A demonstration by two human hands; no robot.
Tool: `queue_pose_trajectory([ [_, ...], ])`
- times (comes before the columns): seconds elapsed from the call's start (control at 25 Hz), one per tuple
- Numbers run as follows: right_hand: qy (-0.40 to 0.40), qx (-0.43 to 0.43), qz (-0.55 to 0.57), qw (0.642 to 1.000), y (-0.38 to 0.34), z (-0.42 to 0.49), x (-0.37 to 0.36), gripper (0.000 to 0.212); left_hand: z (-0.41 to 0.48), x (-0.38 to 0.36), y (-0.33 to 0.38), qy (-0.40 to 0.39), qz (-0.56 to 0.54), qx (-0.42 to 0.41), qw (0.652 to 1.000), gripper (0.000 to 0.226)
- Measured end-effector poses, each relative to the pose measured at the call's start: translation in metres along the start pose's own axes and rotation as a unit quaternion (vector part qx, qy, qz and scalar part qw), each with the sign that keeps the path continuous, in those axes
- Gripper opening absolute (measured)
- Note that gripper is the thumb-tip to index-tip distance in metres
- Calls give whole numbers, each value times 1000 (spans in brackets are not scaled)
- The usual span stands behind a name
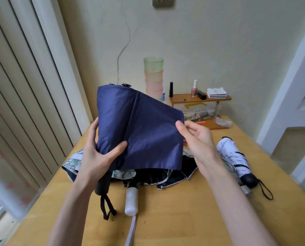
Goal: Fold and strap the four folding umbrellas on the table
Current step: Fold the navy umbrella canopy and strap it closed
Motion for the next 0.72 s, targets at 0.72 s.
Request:
queue_pose_trajectory([
  [0.72, -210, 2, -235, 949, -89, 24, -139, 13, -30, -59, 25, -222, -145, 112, 958, 73],
])
Point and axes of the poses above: each hand's wrist, its own z-axis towards the middle knuckle, its own x-axis out of the back of the hand, y = z × x, the point moved 2 cm from there along z, towards the middle knuckle, and after that the axes turned 8 degrees about z, right-handed, at the moved point
